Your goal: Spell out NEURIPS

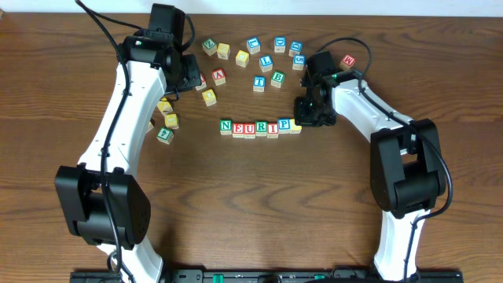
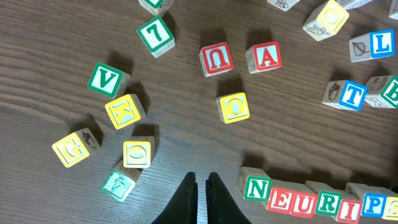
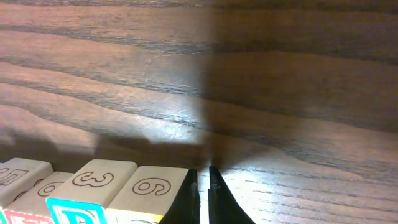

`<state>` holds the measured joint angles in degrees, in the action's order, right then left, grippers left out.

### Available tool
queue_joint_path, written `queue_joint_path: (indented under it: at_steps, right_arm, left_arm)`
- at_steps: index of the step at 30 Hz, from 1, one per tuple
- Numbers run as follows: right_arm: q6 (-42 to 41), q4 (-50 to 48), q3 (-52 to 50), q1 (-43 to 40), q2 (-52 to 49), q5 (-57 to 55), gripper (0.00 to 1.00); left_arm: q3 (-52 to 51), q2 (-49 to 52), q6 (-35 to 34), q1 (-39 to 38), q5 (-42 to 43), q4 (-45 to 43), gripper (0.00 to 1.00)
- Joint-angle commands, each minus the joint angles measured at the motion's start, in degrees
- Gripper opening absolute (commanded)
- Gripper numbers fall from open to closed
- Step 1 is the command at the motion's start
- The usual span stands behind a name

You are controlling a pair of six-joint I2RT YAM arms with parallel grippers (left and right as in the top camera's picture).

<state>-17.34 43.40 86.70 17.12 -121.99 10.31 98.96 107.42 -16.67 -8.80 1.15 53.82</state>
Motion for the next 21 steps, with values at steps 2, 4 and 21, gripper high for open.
queue_joint_path:
  at_steps: [2,4,21]
  right_arm:
    - [0.0,-0.2,0.8,1.2,-0.3,0.8,0.02]
    - [0.0,-0.2,0.8,1.2,-0.3,0.8,0.02]
    - [-0.4,2.7,3.5,-0.4,-0.2,1.3,0.10]
  left_arm:
    - [-0.5,0.5,0.5,-0.2,-0.7,0.3,0.08]
    - [-0.5,0.5,0.5,-0.2,-0.7,0.3,0.07]
    - [0.5,0.4,1.6,-0.1,-0.7,0.0,0.07]
